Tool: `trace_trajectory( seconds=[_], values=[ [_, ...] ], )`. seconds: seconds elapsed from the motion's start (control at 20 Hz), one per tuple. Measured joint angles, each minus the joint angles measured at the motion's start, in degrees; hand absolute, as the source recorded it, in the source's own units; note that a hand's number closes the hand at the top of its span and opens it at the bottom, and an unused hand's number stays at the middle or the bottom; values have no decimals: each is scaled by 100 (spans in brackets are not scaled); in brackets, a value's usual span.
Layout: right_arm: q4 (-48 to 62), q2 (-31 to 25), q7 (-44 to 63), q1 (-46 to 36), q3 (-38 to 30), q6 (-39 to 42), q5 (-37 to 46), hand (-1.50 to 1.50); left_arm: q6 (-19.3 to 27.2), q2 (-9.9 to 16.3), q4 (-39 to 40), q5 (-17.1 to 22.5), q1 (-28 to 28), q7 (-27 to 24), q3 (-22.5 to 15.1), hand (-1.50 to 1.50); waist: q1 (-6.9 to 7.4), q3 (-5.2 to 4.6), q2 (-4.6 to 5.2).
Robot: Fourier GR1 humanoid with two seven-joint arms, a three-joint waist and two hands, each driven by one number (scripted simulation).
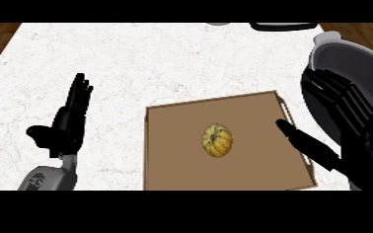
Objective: Pick the squash from the tray and place it in the pot
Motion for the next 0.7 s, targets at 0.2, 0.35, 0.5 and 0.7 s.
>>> trace_trajectory(
  seconds=[0.2, 0.35, 0.5, 0.7],
  values=[
    [-652, 227, 554, 524, 634, 37, 1371, -150, 49, -82, -224, -18, 193, -64, -69, 0, 29, 12, 34],
    [-863, 350, 1135, 933, 900, 395, 2300, -150, 90, -145, -325, -24, 287, -74, -110, 0, -16, 8, 53],
    [-890, 477, 1758, 1329, 1105, 938, 3093, -150, 139, -182, -397, -47, 396, -113, -134, 0, -26, 0, 76],
    [-868, 723, 2683, 1743, 1379, 1890, 4014, -150, 132, -157, -517, -59, 428, -124, -138, 0, 24, -4, 118]
  ],
)
